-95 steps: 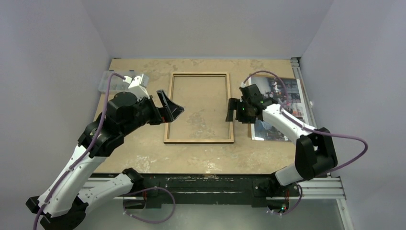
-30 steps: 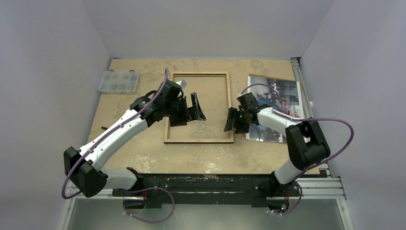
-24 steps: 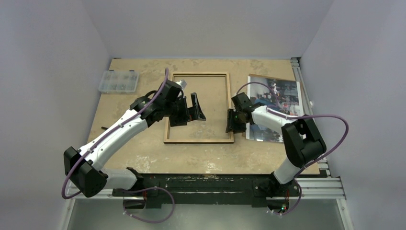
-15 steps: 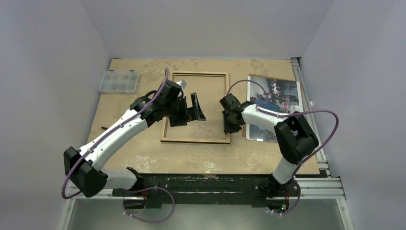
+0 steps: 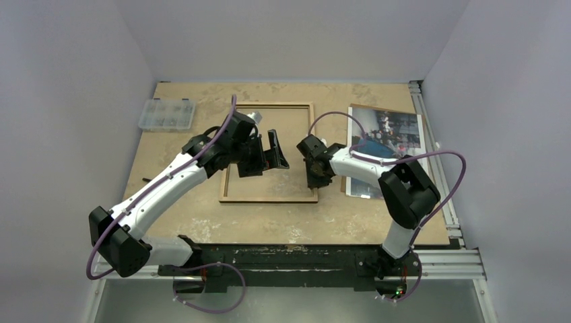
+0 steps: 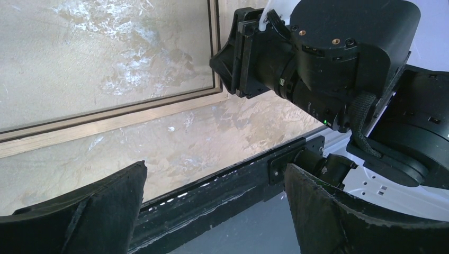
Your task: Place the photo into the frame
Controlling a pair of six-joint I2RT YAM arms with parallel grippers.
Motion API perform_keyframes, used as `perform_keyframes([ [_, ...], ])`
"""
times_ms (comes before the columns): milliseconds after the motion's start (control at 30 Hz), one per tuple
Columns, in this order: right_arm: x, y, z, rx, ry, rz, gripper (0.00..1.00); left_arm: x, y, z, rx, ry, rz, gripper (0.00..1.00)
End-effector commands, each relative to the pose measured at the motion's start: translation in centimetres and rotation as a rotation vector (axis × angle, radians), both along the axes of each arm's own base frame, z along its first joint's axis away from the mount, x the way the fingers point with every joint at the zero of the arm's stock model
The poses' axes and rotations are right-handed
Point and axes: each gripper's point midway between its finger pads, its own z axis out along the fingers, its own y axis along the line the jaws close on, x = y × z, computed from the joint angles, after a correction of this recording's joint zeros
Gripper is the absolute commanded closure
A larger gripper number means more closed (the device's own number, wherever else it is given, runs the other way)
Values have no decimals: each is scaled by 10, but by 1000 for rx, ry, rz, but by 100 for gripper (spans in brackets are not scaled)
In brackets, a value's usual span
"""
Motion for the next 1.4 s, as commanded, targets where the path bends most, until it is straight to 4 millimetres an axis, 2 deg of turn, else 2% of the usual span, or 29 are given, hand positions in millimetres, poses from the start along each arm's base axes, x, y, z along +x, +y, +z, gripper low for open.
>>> perform_keyframes([
  [0, -14, 4, -12, -36, 44, 29, 94, 5, 0, 22, -26, -62, -8, 2],
  [133, -18, 11, -9, -1, 52, 46, 90, 4, 1, 25, -26, -70, -9, 2],
  [300, -19, 23, 11, 88, 25, 73, 54, 4, 2, 33, -45, -114, -14, 2],
  [400, -20, 29, 26, 146, 8, 74, 38, 3, 3, 43, -75, -160, -15, 1],
  [600, -17, 19, 56, 182, -76, 45, 8, 2, 2, 56, -141, -240, -20, 1],
  [667, -15, 12, 65, 213, -97, 24, 2, 2, 0, 57, -160, -248, -28, 0],
  [733, -12, 2, 71, 267, -100, -8, 2, 3, -5, 57, -178, -248, -40, 0],
  [900, 0, -42, 71, 380, -80, -144, 2, 4, -19, 52, -225, -220, -69, 0],
  [1133, 5, -119, 50, 383, -27, -372, 2, 9, -48, 32, -261, -148, -105, 0],
  [1367, 5, -208, 39, 302, -21, -644, 2, 11, -94, 10, -188, -82, -172, 0],
])
